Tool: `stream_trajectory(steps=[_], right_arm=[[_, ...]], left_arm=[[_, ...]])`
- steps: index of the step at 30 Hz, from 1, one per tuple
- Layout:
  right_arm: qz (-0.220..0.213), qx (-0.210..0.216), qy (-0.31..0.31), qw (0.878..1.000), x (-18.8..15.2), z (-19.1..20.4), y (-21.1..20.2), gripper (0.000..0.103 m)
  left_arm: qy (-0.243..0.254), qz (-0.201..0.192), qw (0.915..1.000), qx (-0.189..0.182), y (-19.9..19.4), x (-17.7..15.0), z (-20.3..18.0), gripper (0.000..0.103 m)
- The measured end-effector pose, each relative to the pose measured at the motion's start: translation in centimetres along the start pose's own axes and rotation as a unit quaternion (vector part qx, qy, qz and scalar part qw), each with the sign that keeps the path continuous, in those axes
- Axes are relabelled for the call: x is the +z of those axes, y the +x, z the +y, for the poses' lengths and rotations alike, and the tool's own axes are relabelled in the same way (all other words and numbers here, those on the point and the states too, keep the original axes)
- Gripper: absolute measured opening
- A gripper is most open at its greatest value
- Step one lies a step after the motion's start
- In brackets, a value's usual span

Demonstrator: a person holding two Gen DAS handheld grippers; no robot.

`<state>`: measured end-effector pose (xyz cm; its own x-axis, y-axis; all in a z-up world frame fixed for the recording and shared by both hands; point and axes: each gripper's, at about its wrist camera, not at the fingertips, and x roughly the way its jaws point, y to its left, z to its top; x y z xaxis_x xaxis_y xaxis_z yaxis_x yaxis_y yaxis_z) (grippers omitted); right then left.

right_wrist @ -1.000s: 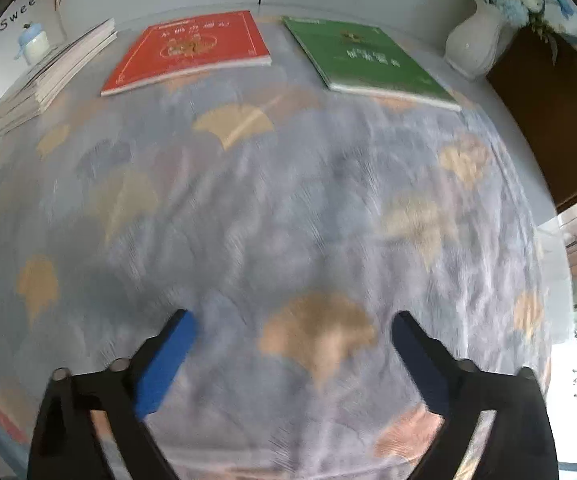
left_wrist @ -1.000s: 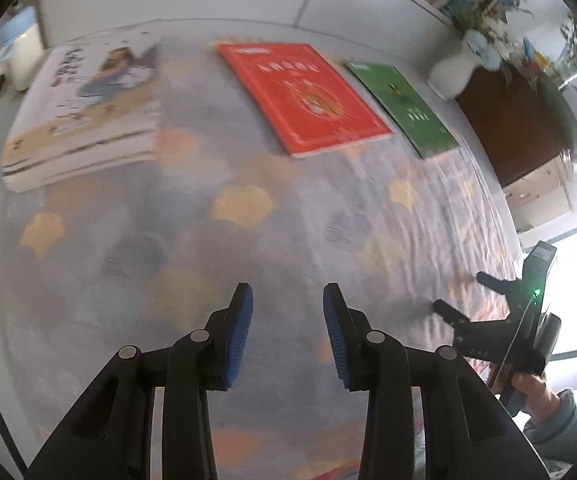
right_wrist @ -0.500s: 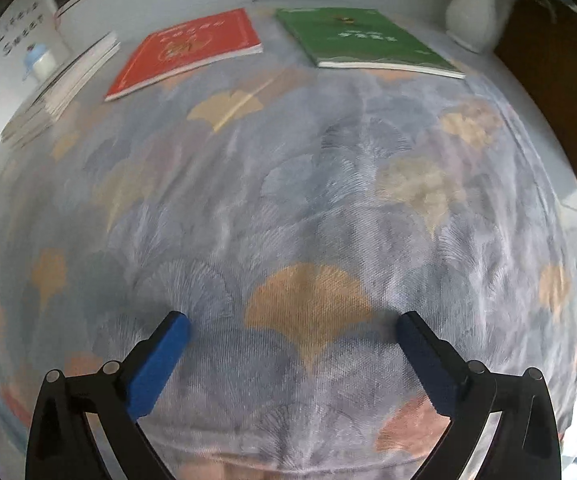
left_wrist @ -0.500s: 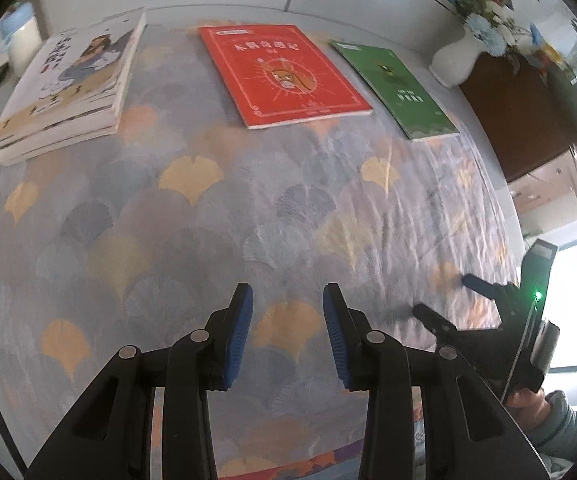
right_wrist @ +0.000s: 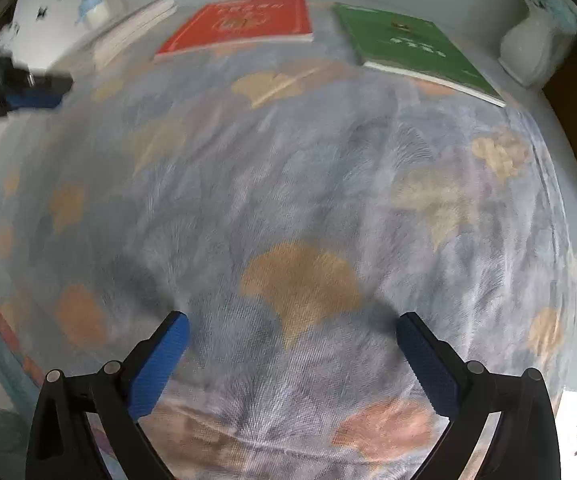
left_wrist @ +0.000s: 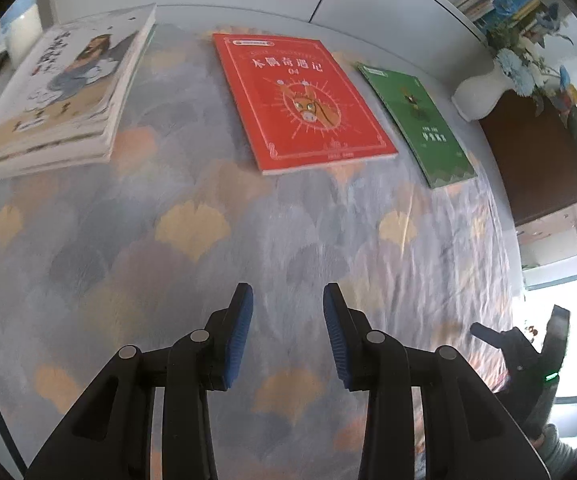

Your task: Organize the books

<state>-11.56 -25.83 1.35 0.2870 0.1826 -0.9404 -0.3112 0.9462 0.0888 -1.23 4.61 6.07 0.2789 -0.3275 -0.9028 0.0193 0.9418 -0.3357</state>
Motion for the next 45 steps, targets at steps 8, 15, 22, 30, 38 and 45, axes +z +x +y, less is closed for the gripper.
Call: stream_trajectory(steps=[8,15,22,30,38,45], right_arm=[[-0.117,0.068,0.047,0.990,10.6,-4.1,-3.7,0.103],[-0.120,0.126,0.044,0.984,20.2,-2.9,0.3,0.093],[-0.063,0.175,0.086,0.979,24.2,-3.3,6.5,0.081],[-0.050,0.165,0.089,0.981,26.5,-3.1,8.8,0.058],[-0.046,0.165,0.084,0.982,24.1,-2.5,7.5,0.055],[-0.011,0.159,0.063,0.985,15.0,-0.3,5.2,0.055]], left_arm=[[0.000,-0.031,0.9995,0.010,1.8,6.7,1.2,0.034],[-0.037,-0.031,0.9986,-0.023,5.3,11.7,4.1,0.034],[-0.053,-0.032,0.9975,-0.033,7.3,13.2,5.2,0.034],[-0.045,-0.058,0.9963,-0.045,7.6,13.2,5.2,0.034],[-0.029,-0.032,0.9958,-0.081,6.1,9.5,4.8,0.034],[0.008,0.028,0.9954,-0.091,4.6,1.1,2.6,0.034]])
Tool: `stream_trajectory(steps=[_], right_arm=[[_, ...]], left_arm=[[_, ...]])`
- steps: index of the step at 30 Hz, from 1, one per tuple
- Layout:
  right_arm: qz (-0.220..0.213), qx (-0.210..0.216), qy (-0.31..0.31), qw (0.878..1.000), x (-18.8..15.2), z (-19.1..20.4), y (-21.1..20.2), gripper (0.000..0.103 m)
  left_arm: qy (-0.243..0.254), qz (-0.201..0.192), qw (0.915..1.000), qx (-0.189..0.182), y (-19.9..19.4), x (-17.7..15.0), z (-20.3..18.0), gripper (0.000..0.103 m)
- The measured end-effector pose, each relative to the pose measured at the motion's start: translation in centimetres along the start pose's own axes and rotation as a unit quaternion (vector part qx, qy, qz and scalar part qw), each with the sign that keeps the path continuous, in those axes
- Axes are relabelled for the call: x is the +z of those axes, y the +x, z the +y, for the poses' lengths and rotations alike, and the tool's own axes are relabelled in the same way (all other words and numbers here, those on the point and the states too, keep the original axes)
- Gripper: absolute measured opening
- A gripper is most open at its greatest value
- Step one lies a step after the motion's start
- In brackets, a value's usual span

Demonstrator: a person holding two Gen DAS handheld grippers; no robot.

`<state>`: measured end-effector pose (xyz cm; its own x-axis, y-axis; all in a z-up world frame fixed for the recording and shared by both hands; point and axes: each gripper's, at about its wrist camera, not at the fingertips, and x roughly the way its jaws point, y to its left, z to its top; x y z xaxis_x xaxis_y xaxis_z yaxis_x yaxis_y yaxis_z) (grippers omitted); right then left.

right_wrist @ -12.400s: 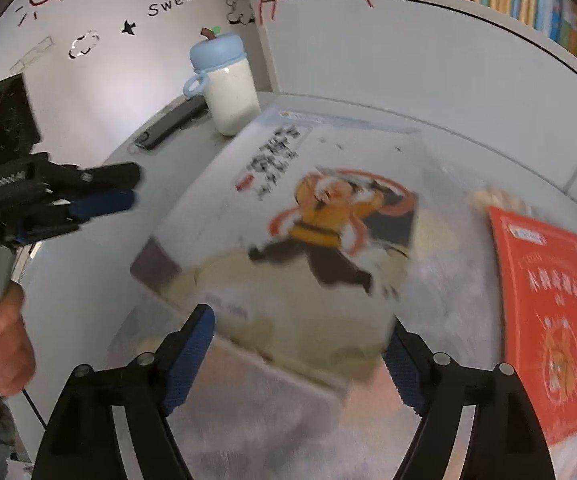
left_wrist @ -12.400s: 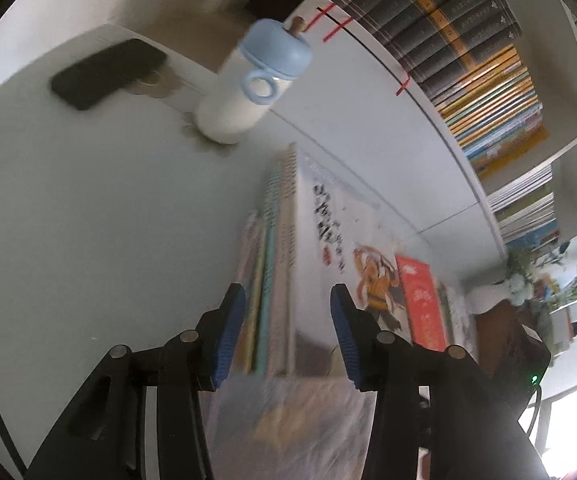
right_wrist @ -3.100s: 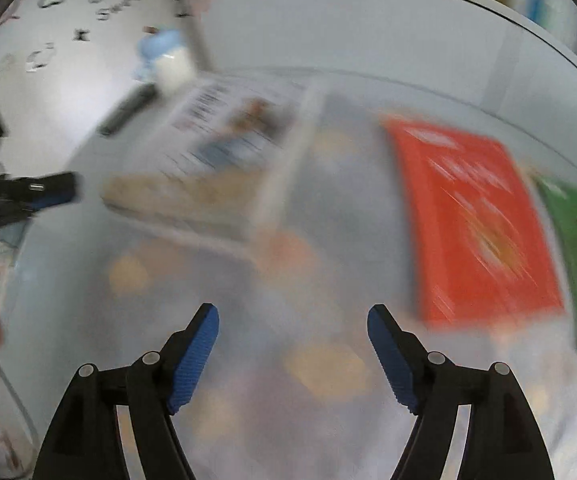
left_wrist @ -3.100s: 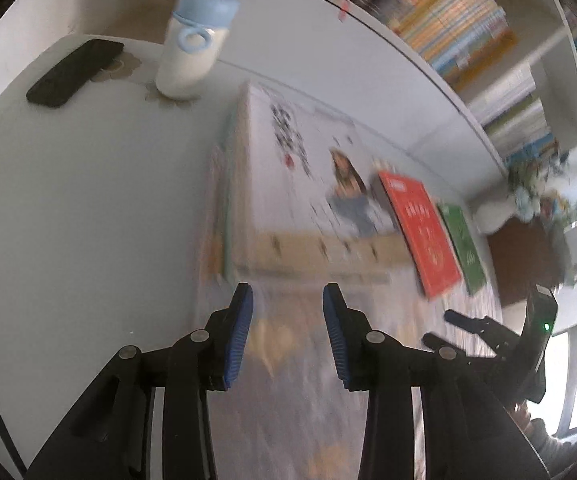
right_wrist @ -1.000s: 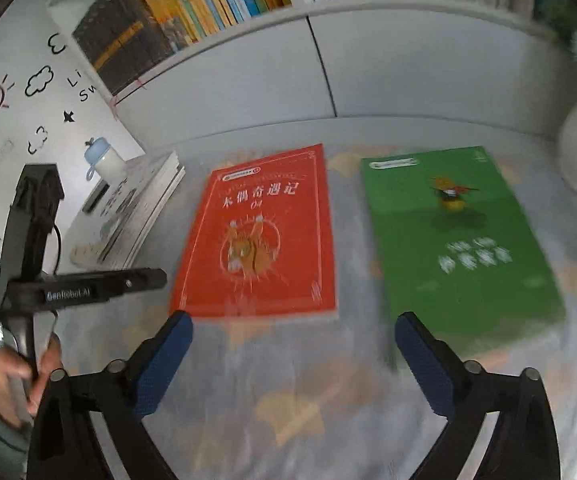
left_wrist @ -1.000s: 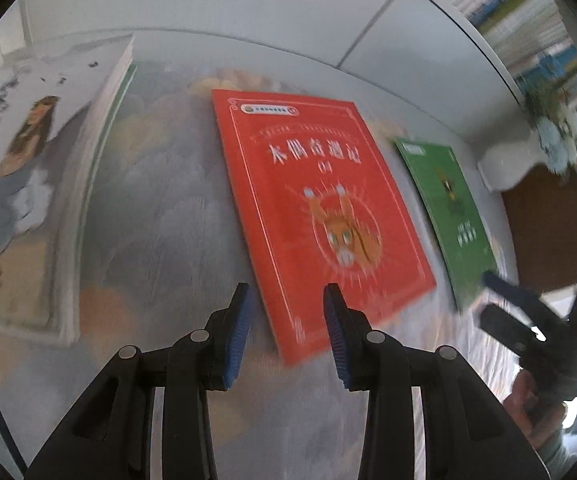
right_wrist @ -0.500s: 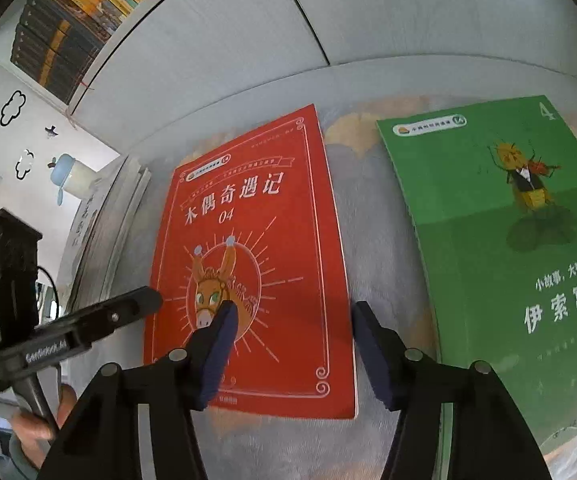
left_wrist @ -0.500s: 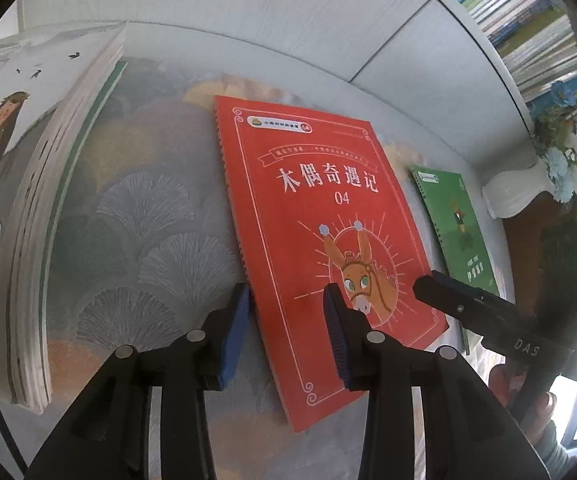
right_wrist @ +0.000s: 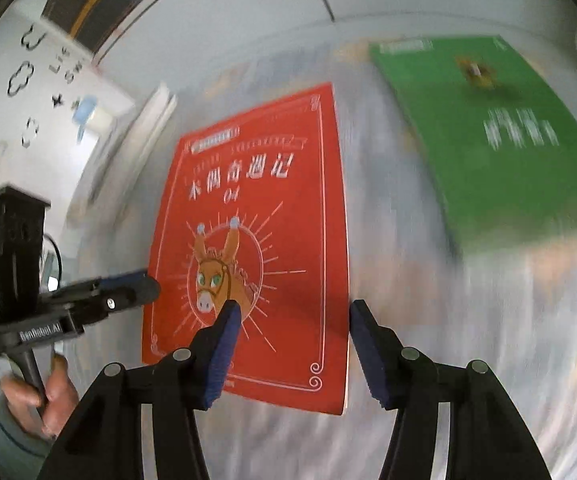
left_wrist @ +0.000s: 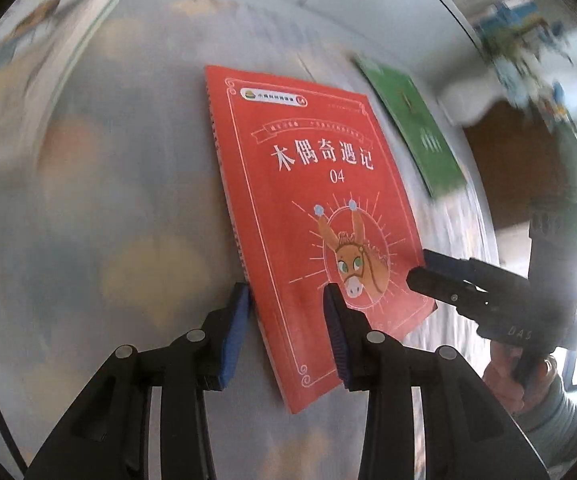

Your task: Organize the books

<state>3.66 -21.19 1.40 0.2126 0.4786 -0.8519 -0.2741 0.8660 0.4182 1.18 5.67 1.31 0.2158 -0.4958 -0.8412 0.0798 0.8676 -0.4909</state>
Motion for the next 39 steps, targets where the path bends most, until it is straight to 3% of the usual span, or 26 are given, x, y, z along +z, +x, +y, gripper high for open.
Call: stream_trajectory(steps=[4,9,12,15,17,20,25,28,30,34,39], right_arm=[[0.020,-0.028,-0.026,0.999,-5.8,1.5,-1.5,0.056],[0.018,-0.047,-0.016,0.999,-10.2,1.8,-2.8,0.060],[0.011,-0.064,-0.005,0.998,-10.6,1.6,-3.2,0.060],[-0.004,-0.081,-0.020,0.996,-10.5,2.0,-3.1,0.053],[-0.005,-0.076,-0.021,0.997,-10.5,2.2,-2.9,0.044],[-0.010,-0.072,-0.016,0.997,-10.5,2.4,-2.5,0.038],[-0.011,-0.054,-0.016,0.998,-10.7,2.0,-2.4,0.037],[-0.011,-0.007,0.019,1.000,-10.6,0.2,-2.9,0.038],[-0.009,0.033,0.053,0.998,-10.5,-1.3,-2.9,0.038],[-0.007,0.083,0.095,0.992,-10.4,-2.9,-2.7,0.038],[-0.008,0.083,0.091,0.992,-10.6,-2.7,-2.6,0.038]], left_arm=[[0.010,0.027,0.9996,-0.007,-0.2,-3.6,-1.4,0.034],[0.009,0.033,0.9992,0.023,-0.7,-5.5,-2.1,0.034],[0.009,0.036,0.9981,0.049,-0.7,-6.4,-2.4,0.036],[0.005,0.036,0.9974,0.062,-0.6,-6.8,-2.5,0.036],[-0.003,0.031,0.9973,0.066,-0.6,-6.9,-2.5,0.036],[-0.002,0.018,0.9974,0.070,-0.7,-7.4,-2.7,0.036],[-0.029,0.000,0.9995,0.012,-1.3,-8.0,-3.0,0.036],[-0.060,-0.055,0.9918,-0.099,-4.4,-7.9,-2.4,0.036],[-0.070,-0.069,0.9845,-0.145,-5.4,-7.5,-2.2,0.036],[-0.077,-0.034,0.9885,-0.126,-2.6,-7.0,-2.0,0.036],[-0.086,-0.015,0.9903,-0.108,0.5,-6.9,-2.2,0.021]])
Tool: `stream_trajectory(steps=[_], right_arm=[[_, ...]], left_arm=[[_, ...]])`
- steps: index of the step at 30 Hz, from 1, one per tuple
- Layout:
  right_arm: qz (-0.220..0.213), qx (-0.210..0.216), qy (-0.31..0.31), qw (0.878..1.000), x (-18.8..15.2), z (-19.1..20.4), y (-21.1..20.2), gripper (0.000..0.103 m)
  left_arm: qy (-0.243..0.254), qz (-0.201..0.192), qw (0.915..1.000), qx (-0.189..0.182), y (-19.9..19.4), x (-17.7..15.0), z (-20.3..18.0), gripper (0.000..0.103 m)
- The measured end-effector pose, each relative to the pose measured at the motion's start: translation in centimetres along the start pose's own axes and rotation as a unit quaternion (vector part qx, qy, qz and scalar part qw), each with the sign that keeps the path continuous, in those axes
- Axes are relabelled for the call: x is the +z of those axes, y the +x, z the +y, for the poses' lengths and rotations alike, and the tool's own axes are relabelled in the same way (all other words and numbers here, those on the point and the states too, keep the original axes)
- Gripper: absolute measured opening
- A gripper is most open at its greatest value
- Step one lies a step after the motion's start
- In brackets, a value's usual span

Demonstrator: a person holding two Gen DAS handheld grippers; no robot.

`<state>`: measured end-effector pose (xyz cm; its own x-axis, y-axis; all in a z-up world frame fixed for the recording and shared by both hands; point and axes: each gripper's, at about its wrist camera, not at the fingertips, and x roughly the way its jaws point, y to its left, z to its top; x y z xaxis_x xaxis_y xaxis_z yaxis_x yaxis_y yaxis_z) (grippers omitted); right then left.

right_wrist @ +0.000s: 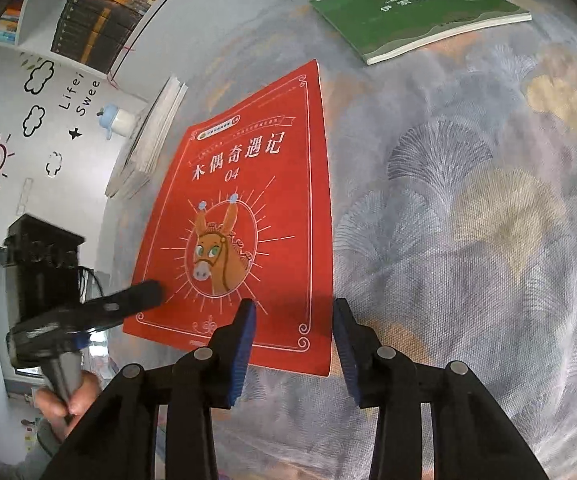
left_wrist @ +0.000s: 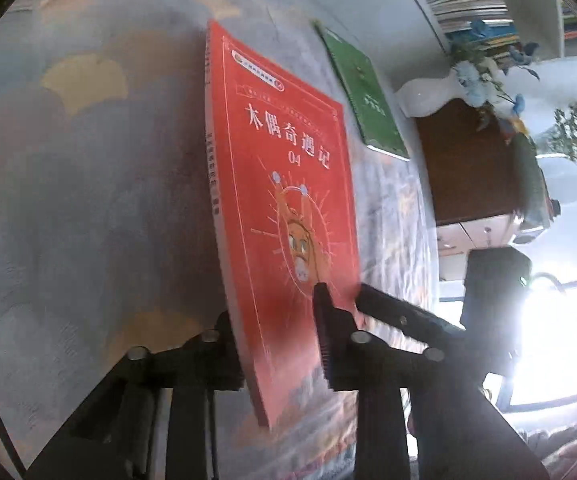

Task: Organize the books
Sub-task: 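Lift the red book off the table and tilt it upright with both grippers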

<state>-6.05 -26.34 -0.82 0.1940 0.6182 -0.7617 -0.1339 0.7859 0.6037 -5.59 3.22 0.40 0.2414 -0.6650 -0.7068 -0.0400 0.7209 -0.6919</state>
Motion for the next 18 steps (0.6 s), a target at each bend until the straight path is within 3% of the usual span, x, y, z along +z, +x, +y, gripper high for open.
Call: stream_trajectory(steps=[4,7,10,17,18], right_arm=[[0.021,0.016,0.014,1.000,0.4,-0.4,0.0,0.038],[0.035,0.077,0.073,0.994,0.1,-2.5,-0.6,0.046],[0.042,0.148,0.130,0.980,-0.5,-4.1,-0.1,0.050],[0.051,0.223,0.158,0.961,1.5,-2.5,2.9,0.050],[0.051,0.226,0.157,0.960,1.8,-2.2,3.2,0.044]], left_arm=[[-0.016,-0.004,0.9983,-0.056,-0.5,0.8,-0.2,0.014],[-0.033,0.000,0.9938,-0.106,-1.1,1.7,-0.3,0.014],[-0.056,0.004,0.9878,-0.145,-1.2,1.9,0.1,0.014],[-0.106,0.005,0.9785,-0.177,-0.8,1.8,2.0,0.014],[-0.111,0.005,0.9788,-0.172,-0.8,1.9,2.5,0.014]])
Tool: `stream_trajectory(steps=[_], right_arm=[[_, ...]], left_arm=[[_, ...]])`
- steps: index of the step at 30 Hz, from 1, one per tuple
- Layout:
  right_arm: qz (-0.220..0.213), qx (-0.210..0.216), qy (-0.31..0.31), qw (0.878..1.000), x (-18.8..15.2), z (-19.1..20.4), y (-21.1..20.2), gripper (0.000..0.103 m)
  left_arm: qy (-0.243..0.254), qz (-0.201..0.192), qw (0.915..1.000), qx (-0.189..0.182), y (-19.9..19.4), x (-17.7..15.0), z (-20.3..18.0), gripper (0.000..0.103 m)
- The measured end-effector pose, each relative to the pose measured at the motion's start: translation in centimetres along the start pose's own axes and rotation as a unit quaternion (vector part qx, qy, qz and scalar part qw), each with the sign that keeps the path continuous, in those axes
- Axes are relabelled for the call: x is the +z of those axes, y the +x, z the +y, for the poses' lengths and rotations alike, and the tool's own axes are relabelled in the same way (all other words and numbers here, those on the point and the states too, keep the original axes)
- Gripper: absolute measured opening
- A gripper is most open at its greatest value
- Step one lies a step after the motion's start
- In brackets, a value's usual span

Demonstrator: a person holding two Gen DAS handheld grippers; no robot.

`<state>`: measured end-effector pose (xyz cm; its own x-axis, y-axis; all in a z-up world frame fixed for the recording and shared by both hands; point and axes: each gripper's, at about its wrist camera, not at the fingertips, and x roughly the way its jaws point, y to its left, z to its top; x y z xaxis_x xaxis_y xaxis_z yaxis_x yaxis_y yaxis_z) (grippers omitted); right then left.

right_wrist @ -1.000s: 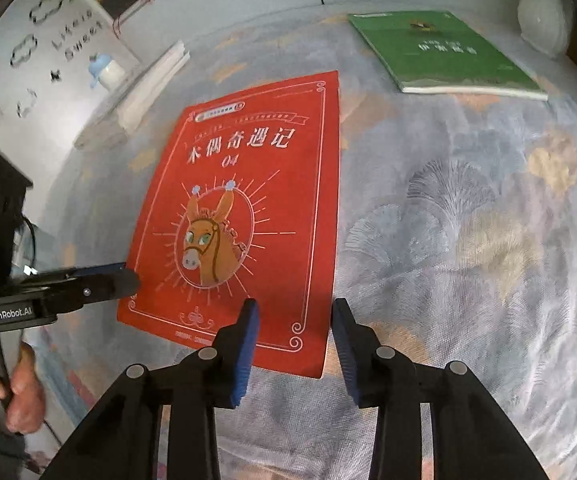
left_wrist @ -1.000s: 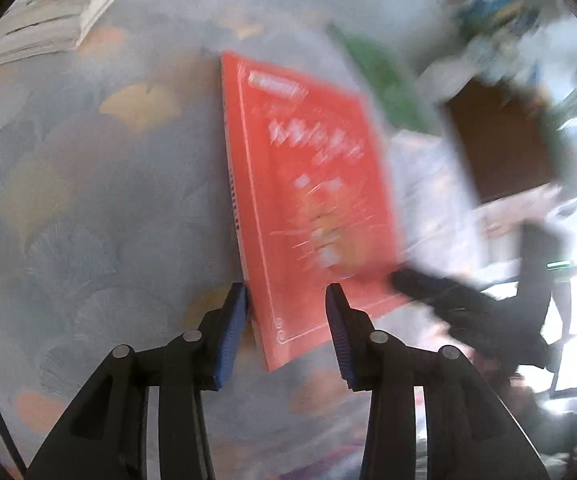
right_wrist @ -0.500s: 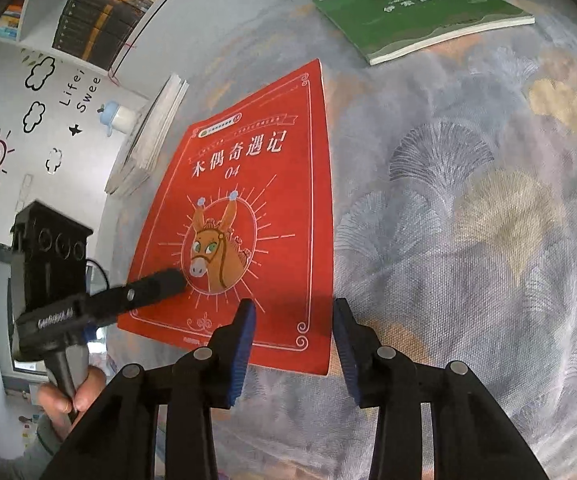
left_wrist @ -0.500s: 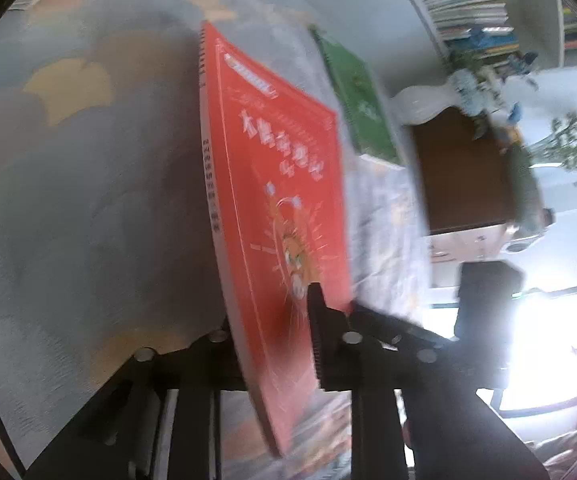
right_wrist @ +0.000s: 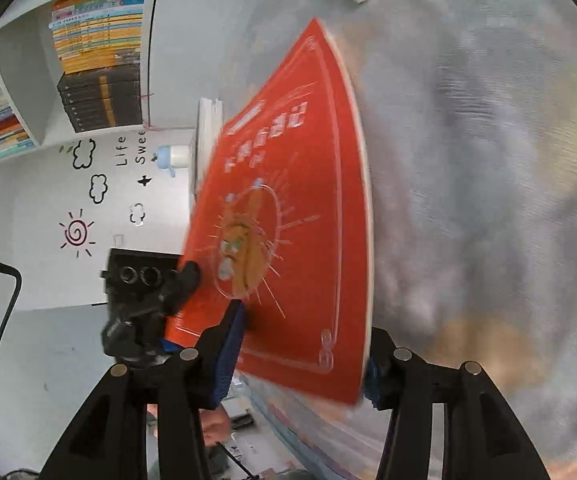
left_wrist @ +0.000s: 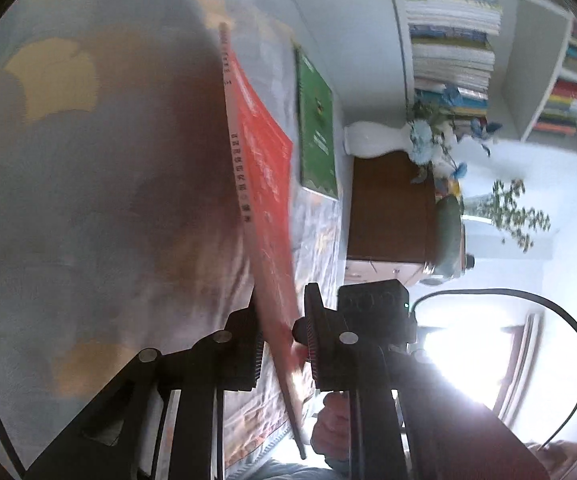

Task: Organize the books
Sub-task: 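Lift the red book off the table and tilt it upright with both grippers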

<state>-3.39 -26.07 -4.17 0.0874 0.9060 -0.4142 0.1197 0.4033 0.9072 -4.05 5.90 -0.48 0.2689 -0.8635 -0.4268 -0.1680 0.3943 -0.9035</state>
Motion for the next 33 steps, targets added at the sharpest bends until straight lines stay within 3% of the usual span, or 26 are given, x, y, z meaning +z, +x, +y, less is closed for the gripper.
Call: stream_trajectory(steps=[4,7,10,14,17,19,21,23,27,30,33], right_arm=[[-0.013,-0.025,-0.033,0.999,0.1,1.5,-0.2,0.025],[-0.026,-0.107,-0.111,0.988,-0.5,4.2,-0.3,0.023],[-0.033,-0.214,-0.224,0.950,-1.7,7.8,1.1,0.021],[-0.035,-0.282,-0.316,0.905,-3.2,10.0,2.4,0.021],[-0.037,-0.315,-0.365,0.875,-4.5,11.3,3.3,0.021],[-0.041,-0.340,-0.400,0.850,-5.6,12.5,4.0,0.022],[-0.046,-0.356,-0.426,0.831,-6.6,13.2,4.4,0.022],[-0.051,-0.362,-0.441,0.820,-7.4,13.8,4.4,0.022],[-0.068,-0.378,-0.478,0.790,-9.3,16.4,5.3,0.022],[-0.085,-0.378,-0.499,0.775,-10.1,19.2,6.7,0.022],[-0.105,-0.366,-0.512,0.770,-9.9,22.4,8.6,0.022]], left_arm=[[0.013,0.009,0.9988,0.045,0.2,0.2,0.2,0.014],[0.061,0.021,0.9905,0.121,1.2,0.1,-1.0,0.016],[0.106,0.026,0.9795,0.169,1.9,-0.1,-2.4,0.018],[0.145,0.030,0.9689,0.198,2.1,-0.6,-3.7,0.019],[0.194,0.030,0.9528,0.232,2.2,-1.5,-5.3,0.021],[0.209,0.028,0.9480,0.238,1.9,-1.7,-5.7,0.022],[0.209,0.025,0.9504,0.229,0.9,-1.9,-5.6,0.022],[0.208,0.019,0.9538,0.216,-0.3,-2.2,-5.6,0.022],[0.224,-0.002,0.9516,0.210,-3.8,-2.1,-6.7,0.022],[0.234,-0.029,0.9490,0.209,-7.2,-1.3,-7.5,0.022],[0.247,-0.060,0.9437,0.212,-11.0,0.4,-8.3,0.021]])
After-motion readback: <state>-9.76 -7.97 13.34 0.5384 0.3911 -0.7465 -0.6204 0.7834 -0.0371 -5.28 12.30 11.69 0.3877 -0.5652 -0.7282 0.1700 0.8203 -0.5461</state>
